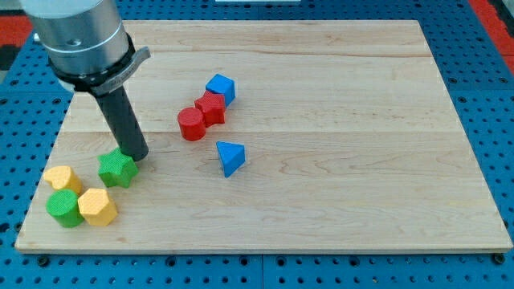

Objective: Slightly push green star into the group of blocks

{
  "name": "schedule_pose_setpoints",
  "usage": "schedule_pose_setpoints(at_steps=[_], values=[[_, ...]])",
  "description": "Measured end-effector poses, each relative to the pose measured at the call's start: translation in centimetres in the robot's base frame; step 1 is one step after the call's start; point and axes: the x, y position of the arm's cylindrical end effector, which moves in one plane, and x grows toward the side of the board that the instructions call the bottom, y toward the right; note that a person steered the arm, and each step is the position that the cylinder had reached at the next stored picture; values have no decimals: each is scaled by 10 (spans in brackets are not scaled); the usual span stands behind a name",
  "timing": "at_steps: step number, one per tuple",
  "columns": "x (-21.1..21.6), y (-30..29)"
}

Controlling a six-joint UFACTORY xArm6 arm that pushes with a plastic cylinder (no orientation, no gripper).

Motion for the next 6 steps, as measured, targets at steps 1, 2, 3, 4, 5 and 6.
schedule_pose_setpoints(at_steps=[1,2,3,4,5,6], values=[[11,-4],[11,6],[14,21],[18,8],[22,-10],[27,-11]])
